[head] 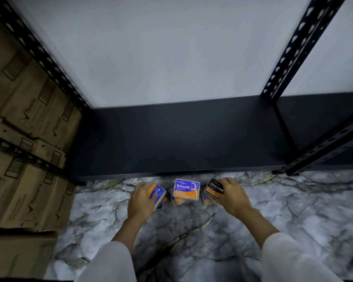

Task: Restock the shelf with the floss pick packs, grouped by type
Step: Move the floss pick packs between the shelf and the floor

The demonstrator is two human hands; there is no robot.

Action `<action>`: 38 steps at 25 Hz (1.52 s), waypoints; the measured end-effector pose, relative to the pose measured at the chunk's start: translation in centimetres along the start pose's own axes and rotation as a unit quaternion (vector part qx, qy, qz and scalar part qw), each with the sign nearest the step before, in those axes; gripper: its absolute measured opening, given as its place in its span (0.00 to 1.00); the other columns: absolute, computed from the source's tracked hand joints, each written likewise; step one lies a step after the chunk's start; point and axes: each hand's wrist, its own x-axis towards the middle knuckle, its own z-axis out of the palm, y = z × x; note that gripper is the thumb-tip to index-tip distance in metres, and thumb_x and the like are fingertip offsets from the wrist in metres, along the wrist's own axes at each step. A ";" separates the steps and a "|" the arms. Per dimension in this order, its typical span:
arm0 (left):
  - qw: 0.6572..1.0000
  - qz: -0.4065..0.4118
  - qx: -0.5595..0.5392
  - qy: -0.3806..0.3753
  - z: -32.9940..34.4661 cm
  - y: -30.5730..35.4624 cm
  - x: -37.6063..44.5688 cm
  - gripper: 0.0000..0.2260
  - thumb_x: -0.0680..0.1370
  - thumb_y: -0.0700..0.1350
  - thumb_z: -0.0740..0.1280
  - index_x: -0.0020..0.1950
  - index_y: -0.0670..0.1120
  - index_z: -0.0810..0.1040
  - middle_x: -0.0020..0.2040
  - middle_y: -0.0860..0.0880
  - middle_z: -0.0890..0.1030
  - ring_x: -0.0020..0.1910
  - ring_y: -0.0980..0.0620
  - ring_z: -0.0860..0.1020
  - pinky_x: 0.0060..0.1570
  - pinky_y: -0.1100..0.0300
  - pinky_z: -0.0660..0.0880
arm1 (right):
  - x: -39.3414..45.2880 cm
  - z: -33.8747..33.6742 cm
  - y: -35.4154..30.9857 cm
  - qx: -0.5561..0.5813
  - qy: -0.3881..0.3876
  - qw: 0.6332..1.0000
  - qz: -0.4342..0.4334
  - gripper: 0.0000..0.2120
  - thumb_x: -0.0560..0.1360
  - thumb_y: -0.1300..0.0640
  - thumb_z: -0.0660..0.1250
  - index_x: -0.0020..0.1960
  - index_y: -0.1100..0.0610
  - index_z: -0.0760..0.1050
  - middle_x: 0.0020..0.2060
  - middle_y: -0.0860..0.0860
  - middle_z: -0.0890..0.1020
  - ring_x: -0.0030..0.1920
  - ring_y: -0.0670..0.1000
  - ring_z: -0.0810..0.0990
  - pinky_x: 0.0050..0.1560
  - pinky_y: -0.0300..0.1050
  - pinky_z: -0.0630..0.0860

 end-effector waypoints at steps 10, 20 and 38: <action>0.991 0.107 0.073 -0.044 -14.2 17.1 -7.6 0.08 0.76 0.53 0.62 0.52 0.58 0.78 0.57 0.53 0.80 0.56 0.48 0.78 0.58 0.51 0.74 | -9.1 -18.4 -7.2 -0.025 0.055 0.997 -0.048 0.12 0.76 0.50 0.61 0.57 0.51 0.76 0.54 0.53 0.80 0.54 0.58 0.78 0.52 0.49 0.75; 0.945 0.304 0.088 0.084 -29.3 32.7 -18.1 0.10 0.78 0.54 0.61 0.56 0.54 0.78 0.55 0.54 0.80 0.53 0.51 0.78 0.47 0.58 0.70 | -21.5 -37.9 -14.5 -0.061 0.219 0.964 -0.139 0.15 0.78 0.47 0.60 0.62 0.50 0.73 0.56 0.51 0.80 0.53 0.54 0.79 0.52 0.48 0.74; 0.899 0.398 0.069 0.169 -38.6 49.3 -0.4 0.15 0.78 0.53 0.62 0.63 0.51 0.74 0.62 0.50 0.76 0.61 0.49 0.72 0.60 0.49 0.71 | -6.0 -56.4 -15.1 -0.106 0.386 0.905 -0.146 0.22 0.76 0.48 0.59 0.68 0.53 0.67 0.63 0.52 0.72 0.63 0.54 0.70 0.61 0.48 0.70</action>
